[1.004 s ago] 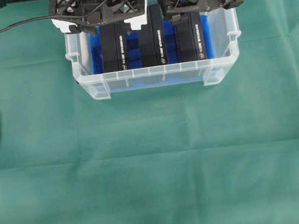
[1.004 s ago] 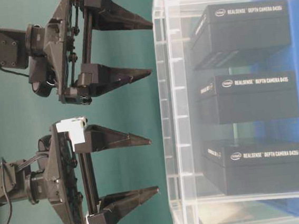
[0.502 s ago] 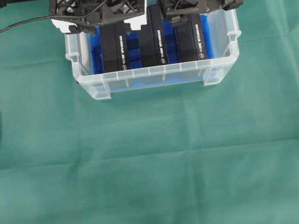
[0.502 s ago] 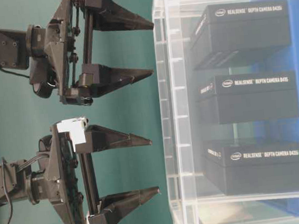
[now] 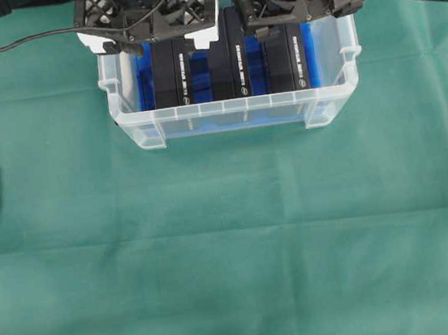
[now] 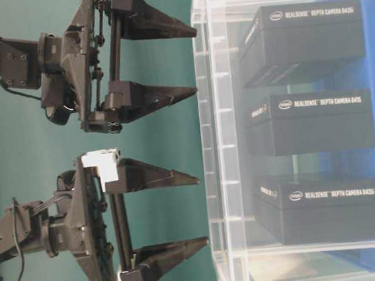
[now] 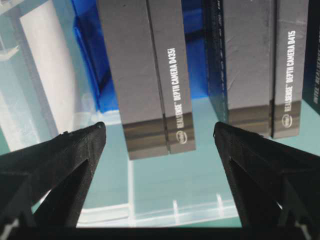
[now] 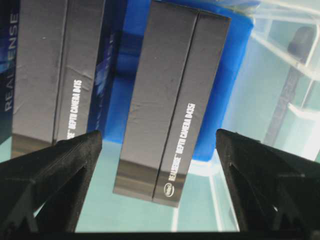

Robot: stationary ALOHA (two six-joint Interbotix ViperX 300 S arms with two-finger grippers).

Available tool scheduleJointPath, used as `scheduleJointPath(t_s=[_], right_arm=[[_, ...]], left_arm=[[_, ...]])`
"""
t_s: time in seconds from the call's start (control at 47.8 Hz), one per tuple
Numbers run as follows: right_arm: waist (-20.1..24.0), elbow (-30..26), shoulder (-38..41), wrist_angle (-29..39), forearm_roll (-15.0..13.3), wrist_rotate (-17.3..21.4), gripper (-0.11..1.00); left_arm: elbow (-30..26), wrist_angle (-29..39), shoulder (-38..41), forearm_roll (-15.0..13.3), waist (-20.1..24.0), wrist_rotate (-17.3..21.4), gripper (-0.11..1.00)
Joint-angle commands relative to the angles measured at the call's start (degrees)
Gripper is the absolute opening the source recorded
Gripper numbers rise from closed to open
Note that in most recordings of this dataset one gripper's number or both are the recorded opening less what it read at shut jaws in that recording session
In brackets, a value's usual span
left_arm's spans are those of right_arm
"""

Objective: Take the box out of the case with both arms.
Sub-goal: 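Lower left gripper onto left box and right gripper onto right box, close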

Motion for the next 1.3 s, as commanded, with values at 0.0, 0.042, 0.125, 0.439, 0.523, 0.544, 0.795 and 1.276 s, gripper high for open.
scheduleJointPath(t_s=[0.0,0.042,0.125,0.439,0.523,0.544,0.795,1.276], right_arm=[[0.2,0.1,-0.7,-0.4,-0.5,0.2,0.93],[0.3,0.4,-0.7,-0.6,-0.7,0.2,0.93],[0.3,0.9,-0.7,-1.3,-1.0,0.3,0.93],[0.3,4.8,-0.4,-6.2,-1.0,0.4,0.93],[0.3,5.4,-0.2,-6.8,-1.0,0.4,0.93],[0.3,5.4,0.0,-6.9,-1.0,0.4,0.93],[0.3,5.4,1.5,-8.1,-1.2,0.4,0.93],[0.3,5.5,4.4,-9.2,-2.1,0.0,0.93]], left_arm=[[0.4,-1.4,-1.0,0.3,-0.1,-0.5,0.88],[1.0,-2.1,-1.0,0.4,-0.1,-0.6,0.88],[2.4,-2.9,-1.1,0.4,-0.1,-0.8,0.88],[6.4,-7.6,-1.0,0.4,0.4,-1.3,0.88],[7.1,-8.0,-0.9,0.4,0.5,-1.4,0.88],[7.3,-8.0,-0.8,0.4,0.5,-1.4,0.88],[7.7,-9.5,0.3,0.4,1.3,-1.3,0.88],[9.4,-11.2,2.1,0.4,2.4,-0.5,0.88]])
